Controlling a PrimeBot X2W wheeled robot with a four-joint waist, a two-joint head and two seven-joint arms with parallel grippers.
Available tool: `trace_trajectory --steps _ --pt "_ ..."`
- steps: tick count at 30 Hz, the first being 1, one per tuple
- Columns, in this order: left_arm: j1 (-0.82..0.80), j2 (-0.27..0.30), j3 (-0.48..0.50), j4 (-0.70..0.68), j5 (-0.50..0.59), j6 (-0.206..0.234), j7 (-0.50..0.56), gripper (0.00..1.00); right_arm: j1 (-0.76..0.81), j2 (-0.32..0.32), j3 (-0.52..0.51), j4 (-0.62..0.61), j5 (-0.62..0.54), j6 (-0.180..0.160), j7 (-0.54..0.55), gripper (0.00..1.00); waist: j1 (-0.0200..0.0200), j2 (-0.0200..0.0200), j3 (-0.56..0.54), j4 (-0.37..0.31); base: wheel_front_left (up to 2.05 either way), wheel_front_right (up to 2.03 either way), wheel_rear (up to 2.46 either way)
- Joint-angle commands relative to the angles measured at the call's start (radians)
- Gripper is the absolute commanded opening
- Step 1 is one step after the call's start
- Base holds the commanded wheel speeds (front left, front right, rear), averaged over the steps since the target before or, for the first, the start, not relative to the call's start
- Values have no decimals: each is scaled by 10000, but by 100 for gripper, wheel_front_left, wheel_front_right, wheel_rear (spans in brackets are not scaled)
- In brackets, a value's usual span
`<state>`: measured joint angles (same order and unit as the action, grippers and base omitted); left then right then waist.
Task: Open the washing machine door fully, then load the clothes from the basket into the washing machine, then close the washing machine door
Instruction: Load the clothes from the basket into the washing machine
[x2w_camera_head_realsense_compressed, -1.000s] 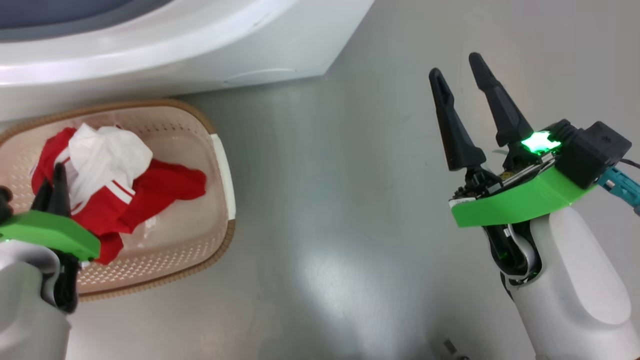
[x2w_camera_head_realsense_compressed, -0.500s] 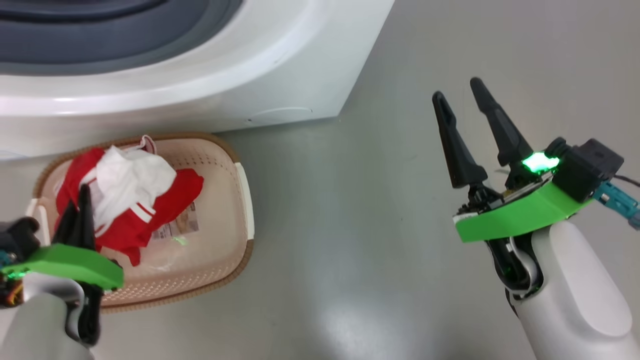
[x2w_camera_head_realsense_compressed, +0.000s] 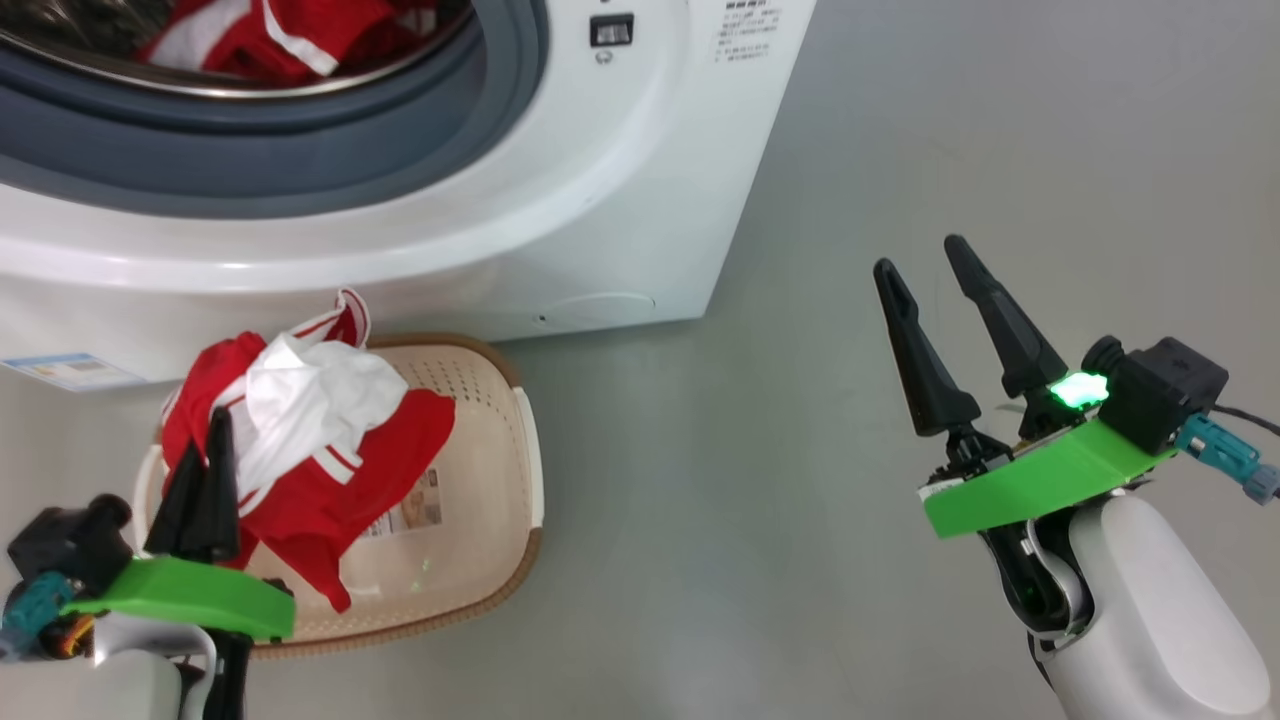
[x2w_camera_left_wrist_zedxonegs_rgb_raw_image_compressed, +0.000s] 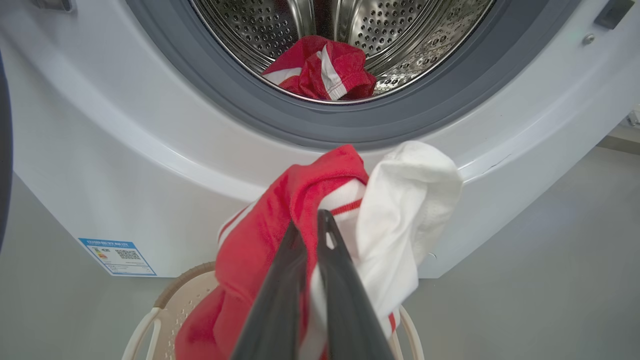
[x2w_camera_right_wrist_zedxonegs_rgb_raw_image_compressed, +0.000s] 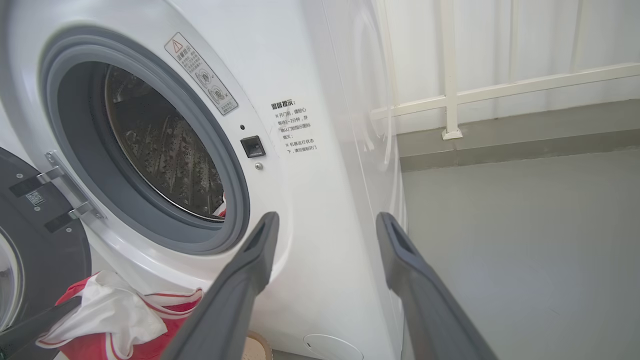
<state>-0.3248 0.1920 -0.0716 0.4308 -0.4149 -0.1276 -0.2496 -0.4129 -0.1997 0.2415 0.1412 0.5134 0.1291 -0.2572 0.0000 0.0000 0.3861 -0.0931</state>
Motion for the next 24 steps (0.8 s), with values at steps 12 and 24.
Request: trace_trajectory --steps 12,24 --pt "1203 -132 424 -2183 609 137 -122 0 787 -183 218 -12 270 16 -46 100 0 0 -1526 338 0 0 0" --pt "1991 -108 324 -3664 786 476 36 0 1220 -237 89 29 329 16 -46 100 0 0 -2236 371 0 0 0"
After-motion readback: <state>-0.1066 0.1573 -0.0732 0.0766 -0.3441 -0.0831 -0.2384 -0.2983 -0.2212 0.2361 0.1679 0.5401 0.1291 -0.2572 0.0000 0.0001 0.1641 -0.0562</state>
